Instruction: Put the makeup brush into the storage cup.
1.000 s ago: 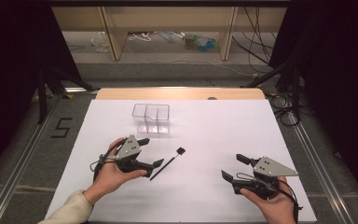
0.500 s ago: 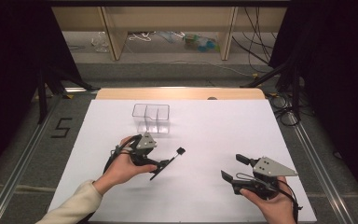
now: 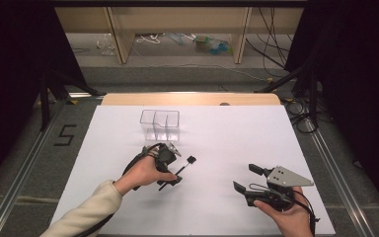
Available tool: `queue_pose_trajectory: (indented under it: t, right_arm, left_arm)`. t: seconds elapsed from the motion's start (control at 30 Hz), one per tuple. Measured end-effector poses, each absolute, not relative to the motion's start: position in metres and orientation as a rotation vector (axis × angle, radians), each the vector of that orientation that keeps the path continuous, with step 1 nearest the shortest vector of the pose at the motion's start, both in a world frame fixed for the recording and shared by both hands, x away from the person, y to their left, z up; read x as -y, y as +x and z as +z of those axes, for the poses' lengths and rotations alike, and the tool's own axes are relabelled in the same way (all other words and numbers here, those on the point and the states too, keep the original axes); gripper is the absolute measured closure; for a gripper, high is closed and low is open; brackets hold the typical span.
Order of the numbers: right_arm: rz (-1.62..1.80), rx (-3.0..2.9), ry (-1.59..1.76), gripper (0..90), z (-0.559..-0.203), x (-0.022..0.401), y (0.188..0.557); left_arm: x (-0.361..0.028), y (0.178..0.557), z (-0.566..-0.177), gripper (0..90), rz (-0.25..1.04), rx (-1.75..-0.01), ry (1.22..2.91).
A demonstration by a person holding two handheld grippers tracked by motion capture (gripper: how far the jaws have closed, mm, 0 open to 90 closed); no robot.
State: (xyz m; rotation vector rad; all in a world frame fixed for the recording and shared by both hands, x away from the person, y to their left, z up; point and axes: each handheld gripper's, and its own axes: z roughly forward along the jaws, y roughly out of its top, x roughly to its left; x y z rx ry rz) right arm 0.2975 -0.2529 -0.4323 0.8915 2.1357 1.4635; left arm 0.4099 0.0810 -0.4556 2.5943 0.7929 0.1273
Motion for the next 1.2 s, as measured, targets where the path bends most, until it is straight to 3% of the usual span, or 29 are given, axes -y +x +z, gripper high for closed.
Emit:
queue_pose_trajectory:
  t: [0.43, 0.97, 1.2]
  right_arm:
    - [1.461, -2.149, 0.907, 22.6, -0.433, 0.252, 0.297]
    - [1.457, -2.14, 0.888, 22.6, -0.433, 0.252, 0.298]
    - [1.455, -2.151, 0.892, 22.5, -0.434, 0.252, 0.298]
  left_arm:
    - [-0.073, 0.414, -0.464, 34.8, 0.062, -0.848, 2.642]
    - [-0.061, 0.418, -0.461, 41.0, 0.099, -0.825, 2.766]
    - [-0.053, 0.418, -0.458, 51.9, 0.074, -0.807, 2.821]
